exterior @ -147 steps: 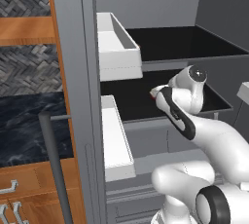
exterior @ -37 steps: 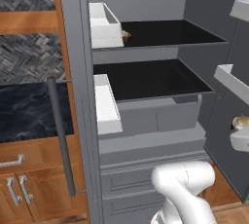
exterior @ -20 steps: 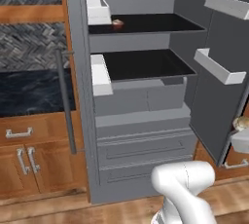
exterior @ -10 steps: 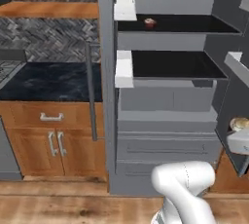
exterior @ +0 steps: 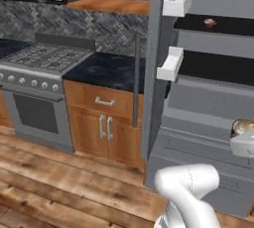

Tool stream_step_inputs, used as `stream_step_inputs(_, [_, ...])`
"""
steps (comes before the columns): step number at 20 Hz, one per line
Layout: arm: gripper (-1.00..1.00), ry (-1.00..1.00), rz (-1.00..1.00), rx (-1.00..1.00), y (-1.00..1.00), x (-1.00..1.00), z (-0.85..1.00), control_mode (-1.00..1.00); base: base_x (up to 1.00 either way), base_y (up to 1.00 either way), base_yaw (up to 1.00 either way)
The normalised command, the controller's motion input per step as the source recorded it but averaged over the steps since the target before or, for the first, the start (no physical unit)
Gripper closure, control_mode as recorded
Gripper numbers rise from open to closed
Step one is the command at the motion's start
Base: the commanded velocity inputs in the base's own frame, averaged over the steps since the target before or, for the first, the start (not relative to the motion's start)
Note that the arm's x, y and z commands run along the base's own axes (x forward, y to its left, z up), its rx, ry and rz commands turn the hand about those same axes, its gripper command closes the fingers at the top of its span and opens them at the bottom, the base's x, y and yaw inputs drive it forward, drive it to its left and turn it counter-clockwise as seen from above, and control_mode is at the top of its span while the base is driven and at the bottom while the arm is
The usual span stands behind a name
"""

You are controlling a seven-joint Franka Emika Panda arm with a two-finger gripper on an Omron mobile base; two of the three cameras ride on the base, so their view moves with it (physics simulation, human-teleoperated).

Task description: Take the cupcakes from the fridge and place them on the empty tray on the dining counter.

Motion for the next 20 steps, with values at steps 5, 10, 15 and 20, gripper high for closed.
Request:
stream_step_inputs(5, [1.0, 0.0, 0.0, 0.0, 0.0, 0.0, 0.0, 1.0, -0.09, 0.0, 0.64])
stream_step_inputs(10, [1.0, 0.0, 0.0, 0.0, 0.0, 0.0, 0.0, 1.0, 0.0, 0.01, 0.68])
stream_step_inputs(15, [1.0, 0.0, 0.0, 0.0, 0.0, 0.0, 0.0, 1.0, 0.0, 0.09, 0.66])
stream_step_inputs(20, [1.0, 0.0, 0.0, 0.0, 0.0, 0.0, 0.0, 1.0, 0.0, 0.11, 0.6])
